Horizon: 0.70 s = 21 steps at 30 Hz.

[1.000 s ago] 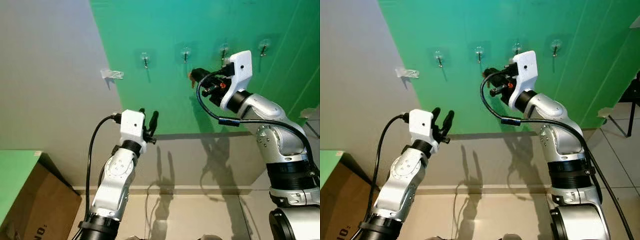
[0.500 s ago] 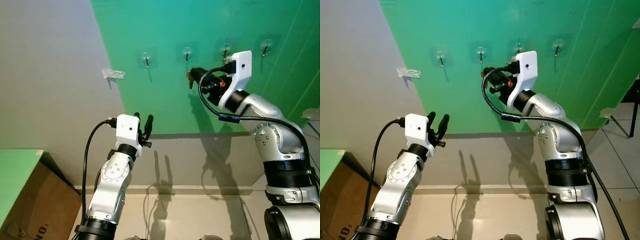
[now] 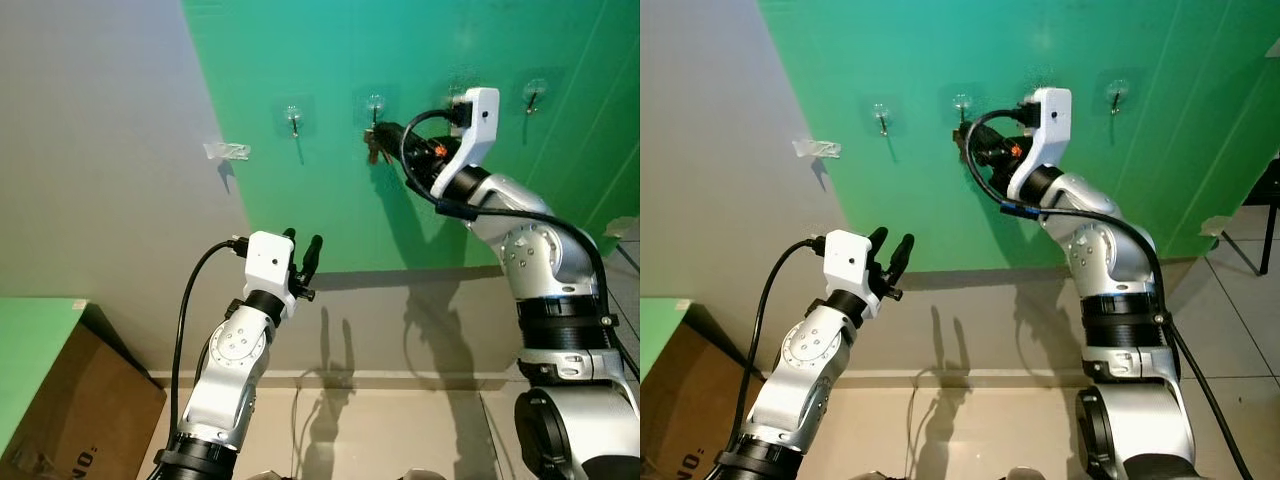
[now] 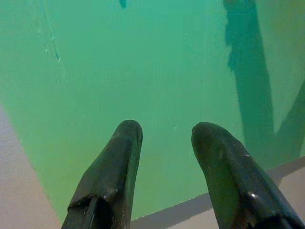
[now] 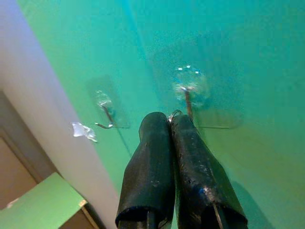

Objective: Hang keys on a hook

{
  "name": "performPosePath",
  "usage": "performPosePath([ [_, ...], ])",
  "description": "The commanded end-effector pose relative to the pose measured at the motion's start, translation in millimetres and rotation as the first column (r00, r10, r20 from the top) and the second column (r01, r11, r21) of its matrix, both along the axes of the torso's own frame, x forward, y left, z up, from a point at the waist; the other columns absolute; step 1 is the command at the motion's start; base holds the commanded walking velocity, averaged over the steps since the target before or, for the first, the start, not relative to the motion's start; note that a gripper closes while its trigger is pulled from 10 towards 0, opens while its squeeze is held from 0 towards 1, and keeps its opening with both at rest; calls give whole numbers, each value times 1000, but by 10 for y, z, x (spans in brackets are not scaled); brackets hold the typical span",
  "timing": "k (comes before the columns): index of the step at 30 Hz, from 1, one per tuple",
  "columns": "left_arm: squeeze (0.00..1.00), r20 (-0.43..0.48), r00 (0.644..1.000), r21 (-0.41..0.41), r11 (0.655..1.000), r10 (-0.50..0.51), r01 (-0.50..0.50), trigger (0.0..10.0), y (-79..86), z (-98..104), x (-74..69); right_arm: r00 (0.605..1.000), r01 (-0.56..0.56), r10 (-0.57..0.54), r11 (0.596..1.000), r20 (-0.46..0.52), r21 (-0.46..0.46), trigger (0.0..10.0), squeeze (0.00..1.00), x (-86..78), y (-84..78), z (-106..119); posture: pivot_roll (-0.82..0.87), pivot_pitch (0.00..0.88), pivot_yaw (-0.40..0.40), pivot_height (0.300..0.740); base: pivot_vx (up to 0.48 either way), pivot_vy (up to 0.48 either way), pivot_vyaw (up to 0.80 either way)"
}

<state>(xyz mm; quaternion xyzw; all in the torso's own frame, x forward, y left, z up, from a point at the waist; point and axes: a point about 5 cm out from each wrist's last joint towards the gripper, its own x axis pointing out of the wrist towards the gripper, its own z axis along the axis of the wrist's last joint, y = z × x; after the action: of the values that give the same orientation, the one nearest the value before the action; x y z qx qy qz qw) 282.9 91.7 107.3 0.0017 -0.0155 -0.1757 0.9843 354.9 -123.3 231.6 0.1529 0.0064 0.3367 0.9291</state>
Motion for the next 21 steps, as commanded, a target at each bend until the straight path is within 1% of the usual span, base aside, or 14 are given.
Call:
performPosePath([
  [1,0,-2,1000,13,1000,-5,5,10000,11,3,14,999,-33,33,999,3,21,0,0,4,42,44,-246,0,116,740,0,0,0],
  [12,0,-7,1000,10,1000,-4,4,10000,6,-6,12,994,-110,111,993,-12,42,0,0,-31,119,67,-245,0,112,740,0,0,0],
  [18,0,-6,1000,11,1000,-1,1,10000,17,2,24,996,-88,88,995,-15,46,0,0,3,112,53,-244,0,112,740,0,0,0],
  [21,0,-6,1000,23,999,-25,25,10000,4,-5,10,1000,-20,20,1000,16,1,0,0,50,65,52,-244,0,113,740,0,0,0],
])
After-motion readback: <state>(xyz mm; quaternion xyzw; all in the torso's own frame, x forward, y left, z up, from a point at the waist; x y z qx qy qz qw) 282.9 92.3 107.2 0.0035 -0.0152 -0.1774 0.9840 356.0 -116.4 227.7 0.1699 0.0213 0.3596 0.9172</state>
